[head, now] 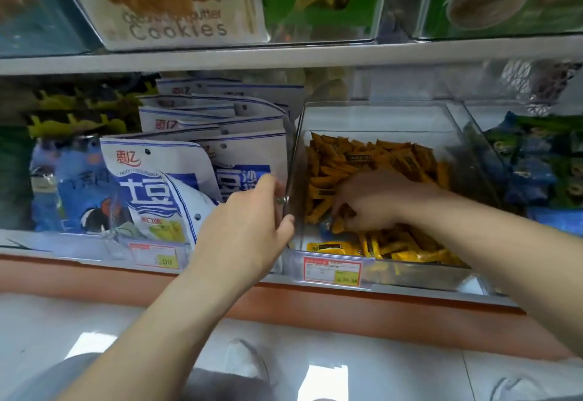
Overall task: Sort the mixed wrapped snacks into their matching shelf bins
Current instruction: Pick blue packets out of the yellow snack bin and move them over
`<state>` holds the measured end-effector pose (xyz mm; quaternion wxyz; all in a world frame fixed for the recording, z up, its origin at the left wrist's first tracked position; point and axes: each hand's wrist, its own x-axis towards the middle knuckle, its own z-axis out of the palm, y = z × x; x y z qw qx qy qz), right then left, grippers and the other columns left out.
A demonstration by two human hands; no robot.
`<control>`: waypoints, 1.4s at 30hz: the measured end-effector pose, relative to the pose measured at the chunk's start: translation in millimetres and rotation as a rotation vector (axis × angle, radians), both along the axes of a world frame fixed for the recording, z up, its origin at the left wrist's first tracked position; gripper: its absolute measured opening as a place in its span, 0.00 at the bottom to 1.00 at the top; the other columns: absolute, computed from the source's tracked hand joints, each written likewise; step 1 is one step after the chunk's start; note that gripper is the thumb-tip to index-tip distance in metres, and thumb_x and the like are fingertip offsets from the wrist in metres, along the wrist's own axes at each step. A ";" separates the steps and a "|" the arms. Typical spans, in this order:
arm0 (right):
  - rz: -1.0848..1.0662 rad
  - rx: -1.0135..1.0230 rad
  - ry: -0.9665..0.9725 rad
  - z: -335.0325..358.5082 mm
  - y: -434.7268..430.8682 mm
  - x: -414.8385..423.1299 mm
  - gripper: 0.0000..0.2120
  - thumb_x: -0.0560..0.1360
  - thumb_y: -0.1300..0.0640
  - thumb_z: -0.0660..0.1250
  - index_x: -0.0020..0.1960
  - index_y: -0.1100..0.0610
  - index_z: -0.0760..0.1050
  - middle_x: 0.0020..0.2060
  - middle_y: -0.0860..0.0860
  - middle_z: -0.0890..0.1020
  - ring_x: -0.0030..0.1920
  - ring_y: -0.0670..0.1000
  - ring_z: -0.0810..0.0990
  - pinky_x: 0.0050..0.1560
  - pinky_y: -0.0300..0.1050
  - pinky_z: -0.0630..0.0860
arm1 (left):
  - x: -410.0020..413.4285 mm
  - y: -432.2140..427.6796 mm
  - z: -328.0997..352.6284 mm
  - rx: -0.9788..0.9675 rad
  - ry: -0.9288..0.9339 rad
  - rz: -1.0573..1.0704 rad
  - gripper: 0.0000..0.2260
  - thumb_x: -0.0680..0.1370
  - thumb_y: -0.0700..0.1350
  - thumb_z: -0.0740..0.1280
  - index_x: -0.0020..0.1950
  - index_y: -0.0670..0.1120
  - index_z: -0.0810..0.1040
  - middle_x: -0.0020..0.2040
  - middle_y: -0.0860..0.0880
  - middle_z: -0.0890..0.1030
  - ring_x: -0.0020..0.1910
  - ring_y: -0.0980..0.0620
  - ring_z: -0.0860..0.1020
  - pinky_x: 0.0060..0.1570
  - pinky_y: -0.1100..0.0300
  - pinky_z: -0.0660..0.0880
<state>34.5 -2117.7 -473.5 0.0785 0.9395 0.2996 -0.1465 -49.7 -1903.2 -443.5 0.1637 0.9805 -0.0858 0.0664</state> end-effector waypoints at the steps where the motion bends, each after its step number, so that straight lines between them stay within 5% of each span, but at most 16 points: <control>1: -0.033 0.003 0.004 2.1 -3.7 2.4 0.18 0.74 0.48 0.62 0.64 0.38 0.75 0.61 0.43 0.79 0.60 0.51 0.76 0.53 0.48 0.77 | 0.1 0.1 0.2 -0.011 0.001 -0.005 0.13 0.77 0.55 0.65 0.58 0.56 0.67 0.46 0.54 0.80 0.48 0.49 0.79 0.45 0.50 0.78; 4: -0.086 0.029 0.092 0.8 -3.8 3.0 0.24 0.75 0.57 0.61 0.67 0.38 0.73 0.61 0.45 0.79 0.57 0.51 0.77 0.51 0.47 0.78 | 0.4 0.4 0.4 -0.025 0.007 -0.008 0.12 0.78 0.55 0.65 0.58 0.56 0.67 0.46 0.55 0.80 0.47 0.50 0.79 0.45 0.50 0.78; 9: -0.216 0.232 0.087 -18.8 13.9 3.7 0.17 0.75 0.38 0.63 0.55 0.47 0.80 0.47 0.47 0.83 0.46 0.49 0.80 0.46 0.48 0.80 | 1.9 0.0 -1.6 -0.009 -0.005 -0.002 0.12 0.78 0.55 0.65 0.57 0.56 0.66 0.45 0.56 0.79 0.44 0.51 0.78 0.39 0.55 0.73; 17: -0.288 0.231 -0.024 -33.8 20.3 -2.8 0.20 0.74 0.35 0.65 0.46 0.52 0.79 0.37 0.48 0.80 0.38 0.50 0.79 0.36 0.44 0.77 | 2.0 -0.3 -1.9 -0.047 0.003 0.004 0.11 0.77 0.54 0.66 0.53 0.57 0.64 0.40 0.57 0.78 0.42 0.53 0.77 0.38 0.56 0.71; 22: -0.328 0.271 0.066 -27.2 33.6 -8.1 0.17 0.68 0.39 0.74 0.49 0.51 0.81 0.43 0.48 0.82 0.44 0.51 0.80 0.44 0.48 0.81 | 1.4 -2.0 0.4 -0.056 0.007 0.004 0.11 0.77 0.53 0.66 0.53 0.56 0.65 0.39 0.56 0.78 0.40 0.55 0.77 0.37 0.56 0.73; 26: -0.333 0.366 0.094 -28.1 35.8 -14.2 0.15 0.67 0.46 0.78 0.48 0.50 0.78 0.43 0.47 0.81 0.44 0.50 0.79 0.39 0.43 0.76 | 1.6 -3.2 0.5 -0.053 -0.004 0.011 0.11 0.77 0.53 0.67 0.54 0.56 0.66 0.40 0.56 0.78 0.41 0.54 0.77 0.36 0.57 0.71; 29: -0.335 0.475 0.039 -17.8 28.9 -20.2 0.28 0.65 0.46 0.79 0.61 0.50 0.72 0.52 0.47 0.78 0.50 0.51 0.77 0.45 0.45 0.76 | 1.8 -3.4 0.4 -0.057 0.000 0.016 0.11 0.77 0.53 0.67 0.54 0.55 0.67 0.42 0.56 0.79 0.44 0.54 0.77 0.38 0.57 0.71; 33: -0.301 0.588 -0.118 9.1 8.1 -38.3 0.26 0.70 0.44 0.75 0.65 0.49 0.74 0.55 0.46 0.76 0.55 0.50 0.75 0.52 0.44 0.73 | -0.1 -8.1 8.2 -0.046 -0.134 -0.019 0.10 0.77 0.50 0.68 0.58 0.52 0.75 0.49 0.54 0.80 0.49 0.50 0.77 0.47 0.54 0.76; 37: -0.312 0.815 -0.183 46.9 -44.5 -68.0 0.16 0.73 0.50 0.73 0.59 0.43 0.75 0.53 0.42 0.79 0.53 0.43 0.77 0.53 0.40 0.74 | -4.3 -32.1 19.8 -0.079 -0.269 -0.147 0.09 0.77 0.51 0.67 0.57 0.53 0.78 0.50 0.55 0.78 0.49 0.53 0.77 0.48 0.53 0.77; 40: -0.426 0.927 -0.332 69.5 -99.3 -86.2 0.14 0.72 0.54 0.74 0.52 0.41 0.74 0.45 0.40 0.82 0.45 0.38 0.79 0.44 0.33 0.73 | -4.9 -61.5 18.5 -0.130 -0.208 -0.226 0.08 0.76 0.53 0.67 0.54 0.55 0.78 0.49 0.58 0.77 0.48 0.55 0.77 0.47 0.53 0.77; 42: -0.546 0.983 -0.440 74.9 -137.1 -90.9 0.14 0.71 0.55 0.75 0.52 0.44 0.75 0.43 0.41 0.82 0.43 0.41 0.80 0.45 0.37 0.75 | -2.8 -82.6 15.2 -0.149 -0.139 -0.266 0.08 0.76 0.54 0.67 0.53 0.56 0.78 0.49 0.58 0.78 0.47 0.55 0.77 0.47 0.53 0.77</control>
